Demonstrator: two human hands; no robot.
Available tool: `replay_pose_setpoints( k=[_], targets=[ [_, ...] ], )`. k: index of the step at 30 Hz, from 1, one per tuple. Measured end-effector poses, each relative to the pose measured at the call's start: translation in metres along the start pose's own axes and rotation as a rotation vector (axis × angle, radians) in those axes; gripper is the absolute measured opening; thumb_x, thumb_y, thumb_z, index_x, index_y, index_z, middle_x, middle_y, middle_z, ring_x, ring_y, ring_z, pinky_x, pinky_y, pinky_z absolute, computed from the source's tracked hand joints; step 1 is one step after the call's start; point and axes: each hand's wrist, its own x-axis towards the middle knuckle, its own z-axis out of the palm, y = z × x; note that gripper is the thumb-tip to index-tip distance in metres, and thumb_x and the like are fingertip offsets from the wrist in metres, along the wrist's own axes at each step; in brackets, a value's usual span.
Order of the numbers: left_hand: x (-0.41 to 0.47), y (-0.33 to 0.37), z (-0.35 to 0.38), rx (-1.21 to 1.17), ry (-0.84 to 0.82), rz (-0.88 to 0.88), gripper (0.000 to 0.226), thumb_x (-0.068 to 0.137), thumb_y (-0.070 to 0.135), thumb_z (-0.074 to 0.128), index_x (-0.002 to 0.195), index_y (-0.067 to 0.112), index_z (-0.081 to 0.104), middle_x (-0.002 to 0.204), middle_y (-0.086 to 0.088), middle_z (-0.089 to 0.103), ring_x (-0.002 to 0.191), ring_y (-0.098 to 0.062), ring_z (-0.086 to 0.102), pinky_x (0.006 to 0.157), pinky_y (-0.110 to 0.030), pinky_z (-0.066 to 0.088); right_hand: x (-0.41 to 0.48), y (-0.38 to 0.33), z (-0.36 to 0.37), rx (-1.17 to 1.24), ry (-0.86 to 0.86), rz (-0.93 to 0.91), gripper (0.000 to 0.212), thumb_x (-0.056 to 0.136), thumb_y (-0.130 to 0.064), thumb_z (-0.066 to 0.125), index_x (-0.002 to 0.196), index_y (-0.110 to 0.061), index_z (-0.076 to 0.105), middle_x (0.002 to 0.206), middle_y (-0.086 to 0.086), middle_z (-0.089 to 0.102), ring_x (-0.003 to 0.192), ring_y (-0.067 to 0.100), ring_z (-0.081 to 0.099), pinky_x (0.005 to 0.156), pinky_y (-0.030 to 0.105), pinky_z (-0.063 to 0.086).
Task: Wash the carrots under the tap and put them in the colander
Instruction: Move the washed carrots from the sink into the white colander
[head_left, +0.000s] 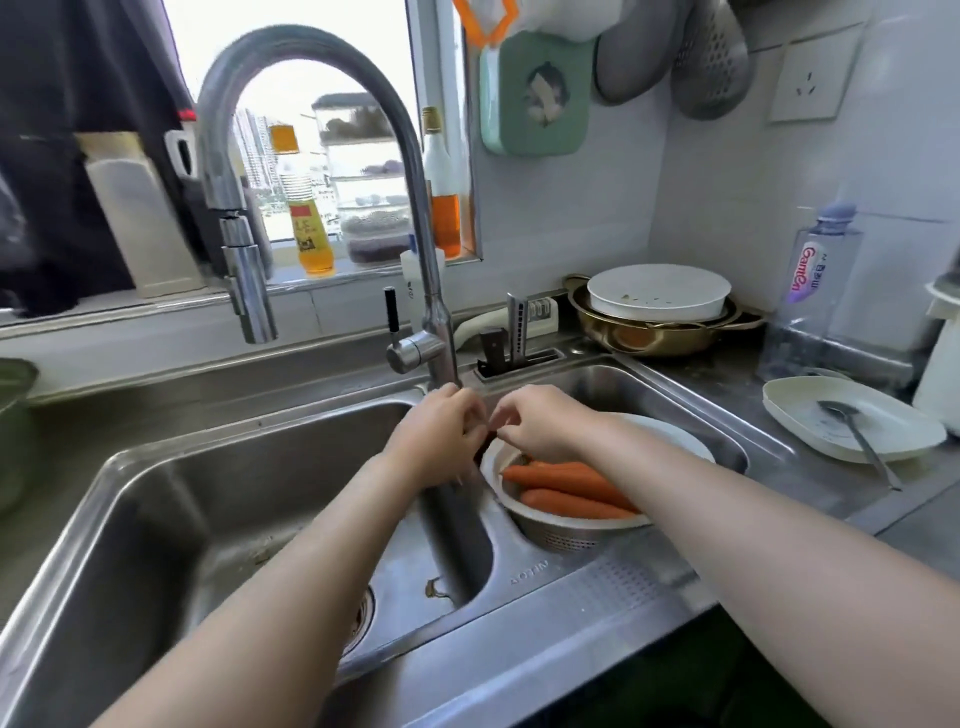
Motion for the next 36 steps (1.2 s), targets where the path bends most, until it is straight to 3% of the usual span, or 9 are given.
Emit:
replay_pose_setpoints(
  k=[4, 8, 14, 18, 22, 26, 30, 32, 36],
  targets=[
    [-0.049, -0.047, -0.033, 0.035, -0.094, -0.140, 0.008, 0.093, 0.027, 0.063, 0.098, 0.023, 0.059, 0.097, 0.006, 0.053, 0.098, -0.023, 0.058, 0.081, -0.034, 0.043, 0.002, -0.068, 0.018, -0.003, -0.087, -0.119, 0.022, 0.096, -0.021, 0.063, 0.113, -0.024, 0.077, 0.101, -0.005, 0.070, 0.097, 0.015, 0.066, 0.081, 0.022, 0.046],
    [-0.104, -0.090, -0.053, 0.073, -0.361, -0.342, 0.020, 0.098, 0.038, 0.063, 0.114, 0.027, 0.065, 0.107, 0.006, 0.065, 0.098, -0.018, 0.061, 0.083, -0.033, 0.049, 0.015, -0.123, 0.064, -0.109, -0.332, -0.172, 0.020, 0.092, -0.030, 0.074, 0.112, -0.024, 0.076, 0.103, -0.002, 0.074, 0.091, 0.018, 0.068, 0.082, 0.029, 0.056],
    [-0.159, -0.154, -0.036, 0.091, -0.721, -0.479, 0.036, 0.087, 0.048, 0.076, 0.116, 0.026, 0.073, 0.109, 0.004, 0.072, 0.100, -0.017, 0.066, 0.093, -0.033, 0.055, 0.026, -0.175, 0.148, -0.335, -0.824, -0.138, 0.051, 0.088, -0.040, 0.081, 0.130, -0.015, 0.068, 0.079, -0.005, 0.063, 0.088, 0.024, 0.066, 0.085, 0.040, 0.060],
    [-0.163, -0.164, -0.027, 0.025, -0.923, -0.532, 0.052, 0.079, 0.054, 0.084, 0.122, 0.027, 0.071, 0.100, -0.003, 0.071, 0.088, -0.019, 0.064, 0.091, -0.032, 0.056, 0.024, -0.187, 0.192, -0.496, -0.930, -0.181, 0.049, 0.091, -0.042, 0.076, 0.127, -0.010, 0.068, 0.086, -0.002, 0.064, 0.086, 0.023, 0.066, 0.055, 0.025, 0.051],
    [-0.152, -0.166, -0.018, 0.029, -0.999, -0.517, 0.047, 0.077, 0.052, 0.086, 0.116, 0.033, 0.069, 0.115, -0.006, 0.073, 0.108, -0.024, 0.069, 0.100, -0.035, 0.056, 0.026, -0.184, 0.208, -0.496, -0.992, -0.183, 0.038, 0.090, -0.041, 0.078, 0.115, -0.016, 0.065, 0.095, -0.002, 0.066, 0.079, 0.015, 0.064, 0.070, 0.028, 0.055],
    [-0.151, -0.170, -0.019, 0.065, -0.977, -0.508, 0.057, 0.082, 0.049, 0.083, 0.133, 0.031, 0.064, 0.122, -0.003, 0.069, 0.095, -0.021, 0.061, 0.093, -0.031, 0.052, 0.036, -0.174, 0.204, -0.322, -1.000, -0.062, 0.039, 0.096, -0.025, 0.068, 0.134, -0.017, 0.064, 0.118, 0.005, 0.063, 0.100, 0.024, 0.065, 0.088, 0.041, 0.059],
    [-0.151, -0.170, -0.018, 0.037, -0.982, -0.522, 0.061, 0.088, 0.043, 0.080, 0.143, 0.027, 0.059, 0.135, -0.001, 0.064, 0.108, -0.020, 0.061, 0.097, -0.032, 0.052, 0.038, -0.166, 0.198, -0.387, -0.883, -0.102, 0.064, 0.082, -0.053, 0.077, 0.139, -0.028, 0.061, 0.131, -0.001, 0.061, 0.114, 0.025, 0.062, 0.098, 0.042, 0.054],
    [-0.151, -0.170, -0.018, 0.036, -0.984, -0.522, 0.064, 0.087, 0.044, 0.080, 0.144, 0.029, 0.057, 0.138, 0.001, 0.062, 0.116, -0.021, 0.062, 0.101, -0.033, 0.052, 0.036, -0.166, 0.199, -0.533, -0.849, -0.232, 0.072, 0.076, -0.053, 0.085, 0.140, -0.029, 0.061, 0.131, -0.004, 0.061, 0.113, 0.024, 0.061, 0.097, 0.041, 0.054],
    [-0.154, -0.171, -0.021, 0.073, -0.917, -0.481, 0.071, 0.077, 0.052, 0.085, 0.140, 0.036, 0.058, 0.136, 0.008, 0.063, 0.118, -0.018, 0.061, 0.107, -0.036, 0.049, 0.039, -0.170, 0.189, -0.499, -0.807, -0.245, 0.056, 0.082, -0.045, 0.082, 0.133, -0.028, 0.066, 0.115, -0.004, 0.062, 0.105, 0.024, 0.063, 0.096, 0.042, 0.055]
  ],
)
